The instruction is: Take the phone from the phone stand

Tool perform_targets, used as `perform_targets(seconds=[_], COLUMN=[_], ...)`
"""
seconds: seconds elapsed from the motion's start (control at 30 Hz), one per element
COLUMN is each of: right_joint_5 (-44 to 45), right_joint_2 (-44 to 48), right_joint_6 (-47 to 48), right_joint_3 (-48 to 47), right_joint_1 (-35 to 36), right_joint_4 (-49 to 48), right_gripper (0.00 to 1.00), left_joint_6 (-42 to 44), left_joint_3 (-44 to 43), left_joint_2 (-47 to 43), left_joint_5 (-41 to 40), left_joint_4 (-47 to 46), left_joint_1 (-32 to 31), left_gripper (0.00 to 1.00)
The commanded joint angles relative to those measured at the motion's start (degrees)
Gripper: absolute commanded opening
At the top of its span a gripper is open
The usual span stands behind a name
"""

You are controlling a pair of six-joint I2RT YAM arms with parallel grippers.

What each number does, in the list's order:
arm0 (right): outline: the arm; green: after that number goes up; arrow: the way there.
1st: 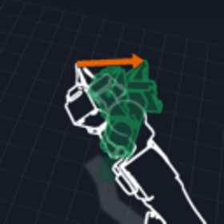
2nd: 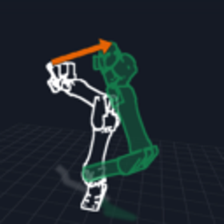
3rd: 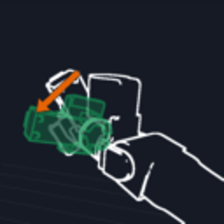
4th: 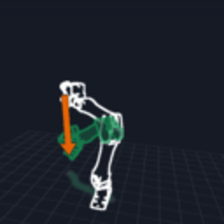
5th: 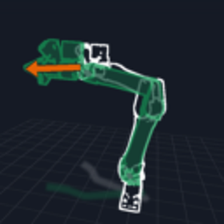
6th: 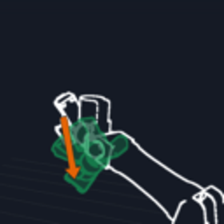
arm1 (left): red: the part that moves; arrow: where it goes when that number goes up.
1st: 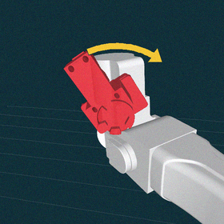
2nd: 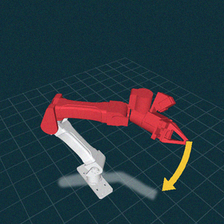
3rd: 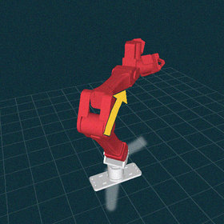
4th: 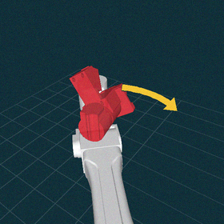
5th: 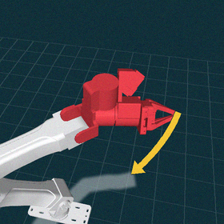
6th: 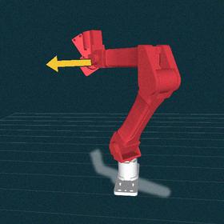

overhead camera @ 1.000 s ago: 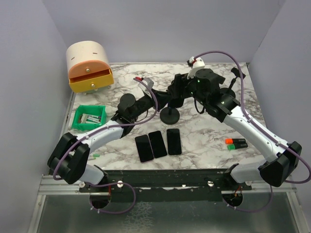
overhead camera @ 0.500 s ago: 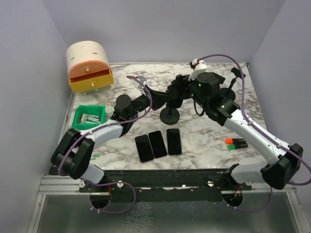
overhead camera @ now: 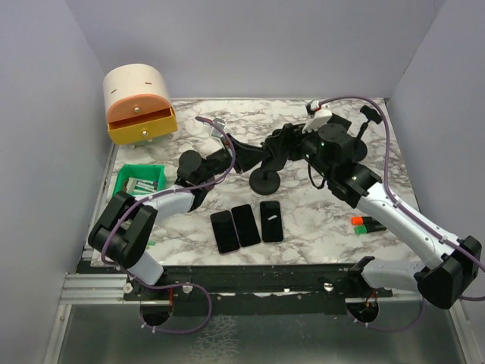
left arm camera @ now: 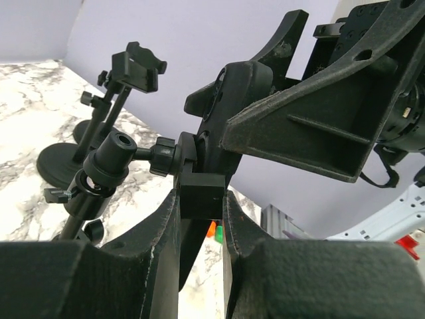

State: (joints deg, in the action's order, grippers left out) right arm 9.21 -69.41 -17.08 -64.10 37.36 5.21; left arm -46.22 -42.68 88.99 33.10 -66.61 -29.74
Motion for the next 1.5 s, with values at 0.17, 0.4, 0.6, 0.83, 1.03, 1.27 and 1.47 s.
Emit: perform_targets(seconds=[0.17,0.4,0.6,0.83,1.03,1.27,1.47], right_joint_5=[-2.95,-4.57,-6.76,-8.95,-10.55,-12.20,-13.86], right_joint_2=[4.88,6.00,6.30,7.55,7.95,8.31,9.92], right_joint_6=[0.82,2.11,2.74,2.98,3.52,2.83,1.05], right_joint_3=[2.16,3.18,3.10,3.83,3.80,2.68,-0.33], right_joint_1=[-1.94,-1.96,-2.01,-1.99,-1.99,-2.03,-2.03], right_joint_4=[-1.10,-1.58,-1.75,-3.01,-2.60,-2.04,0.60], right_gripper=[0.00,0.00,0.00,0.00,0.00,0.00,0.00], left_joint_6=[-14.33,-16.00,-14.04,-12.67,-12.58,-11.02,-5.40], left_joint_3=[1.36,0.63,-0.39,-1.77,-2.39,-1.89,-0.58], left_joint_2=[6.51,7.92,7.18,7.37,7.30,5.56,0.30], left_joint_5=[-0.02,0.66,0.35,0.46,0.51,0.44,-1.72], left_joint_4=[-10.83,-11.99,-8.87,-6.77,-6.60,-5.20,-1.33], left_joint_1=[6.59,6.97,6.97,7.06,7.15,7.15,7.24], left_gripper=[0.00,0.00,0.04,0.17,0.30,0.56,0.99])
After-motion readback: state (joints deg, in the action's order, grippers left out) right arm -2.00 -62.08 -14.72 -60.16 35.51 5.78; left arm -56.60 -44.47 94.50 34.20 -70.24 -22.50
